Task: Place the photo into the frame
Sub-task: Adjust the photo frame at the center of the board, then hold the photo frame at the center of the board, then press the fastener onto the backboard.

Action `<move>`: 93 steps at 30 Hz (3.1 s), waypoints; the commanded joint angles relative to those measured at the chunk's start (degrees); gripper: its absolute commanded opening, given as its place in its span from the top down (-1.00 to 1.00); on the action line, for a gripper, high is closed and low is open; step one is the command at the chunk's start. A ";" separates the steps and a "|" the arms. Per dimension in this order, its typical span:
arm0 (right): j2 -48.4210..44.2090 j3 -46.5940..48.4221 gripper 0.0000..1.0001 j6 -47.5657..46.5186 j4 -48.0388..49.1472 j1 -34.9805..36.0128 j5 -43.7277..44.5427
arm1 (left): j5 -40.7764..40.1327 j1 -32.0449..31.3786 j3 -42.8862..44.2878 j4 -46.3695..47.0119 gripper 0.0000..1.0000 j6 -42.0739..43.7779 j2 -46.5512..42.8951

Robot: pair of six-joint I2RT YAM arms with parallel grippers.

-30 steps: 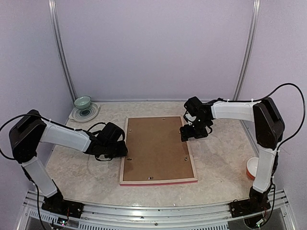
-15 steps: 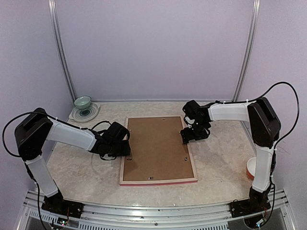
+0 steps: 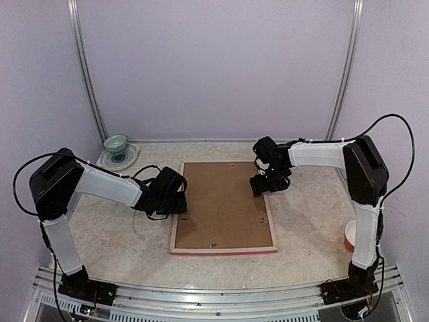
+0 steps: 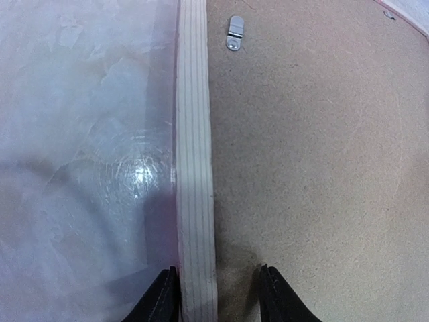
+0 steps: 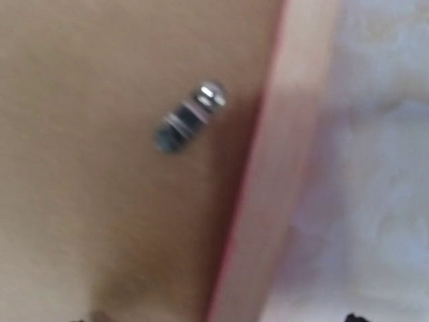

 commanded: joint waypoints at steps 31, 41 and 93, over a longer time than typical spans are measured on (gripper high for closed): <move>-9.35 -14.22 -0.61 2.31 12.47 -2.73 -9.20 | -0.87 -2.90 2.32 -11.15 -0.04 2.94 -2.14; -7.11 -14.79 -0.61 2.31 12.88 -2.65 -9.97 | -2.72 -3.91 1.86 -12.16 -0.04 1.20 -3.85; -6.29 -15.80 -0.60 2.73 13.58 -2.56 -10.74 | -0.44 -6.63 -2.37 -12.03 0.06 -1.28 -3.67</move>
